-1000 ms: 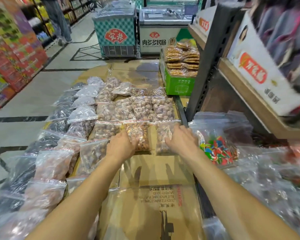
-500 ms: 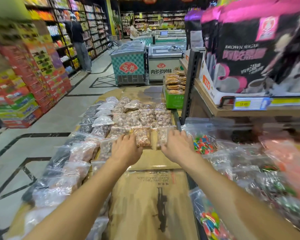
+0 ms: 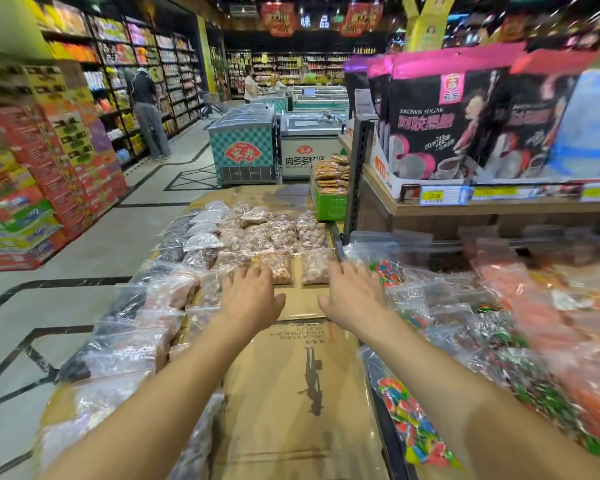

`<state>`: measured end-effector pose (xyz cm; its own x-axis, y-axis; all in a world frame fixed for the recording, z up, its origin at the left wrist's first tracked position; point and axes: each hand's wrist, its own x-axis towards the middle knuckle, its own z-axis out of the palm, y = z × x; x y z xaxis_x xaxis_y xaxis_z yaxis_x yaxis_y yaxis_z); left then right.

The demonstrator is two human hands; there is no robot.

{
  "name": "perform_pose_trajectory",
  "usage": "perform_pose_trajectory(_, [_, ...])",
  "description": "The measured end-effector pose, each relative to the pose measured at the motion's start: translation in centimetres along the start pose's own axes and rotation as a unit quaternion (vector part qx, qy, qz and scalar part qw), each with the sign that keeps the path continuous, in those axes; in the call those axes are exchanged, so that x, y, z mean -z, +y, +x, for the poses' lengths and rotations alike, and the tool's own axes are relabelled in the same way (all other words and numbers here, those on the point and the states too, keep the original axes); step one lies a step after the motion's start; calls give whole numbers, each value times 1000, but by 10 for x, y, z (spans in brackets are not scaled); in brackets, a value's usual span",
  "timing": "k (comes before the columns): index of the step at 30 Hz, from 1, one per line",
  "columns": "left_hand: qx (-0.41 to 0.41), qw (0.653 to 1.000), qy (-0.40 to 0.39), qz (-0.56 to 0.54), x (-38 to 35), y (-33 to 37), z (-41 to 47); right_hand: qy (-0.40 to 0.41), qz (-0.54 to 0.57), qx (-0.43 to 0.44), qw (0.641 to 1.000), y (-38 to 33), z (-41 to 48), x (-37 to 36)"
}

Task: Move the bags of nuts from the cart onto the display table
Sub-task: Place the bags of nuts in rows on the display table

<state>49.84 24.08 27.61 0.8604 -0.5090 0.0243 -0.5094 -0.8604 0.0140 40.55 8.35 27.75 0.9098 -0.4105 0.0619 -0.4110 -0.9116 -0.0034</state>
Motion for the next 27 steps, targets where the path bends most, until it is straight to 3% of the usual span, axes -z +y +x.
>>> perform_pose_trajectory(15, [-118,992,-16,-33,-18,-37,-66,-25,-23,-112,993,-56,-104,1])
perform_pose_trajectory(27, [-254,966,-37,-11,-31,41,-118,-45,-23,-236,970,-9,-213,-14])
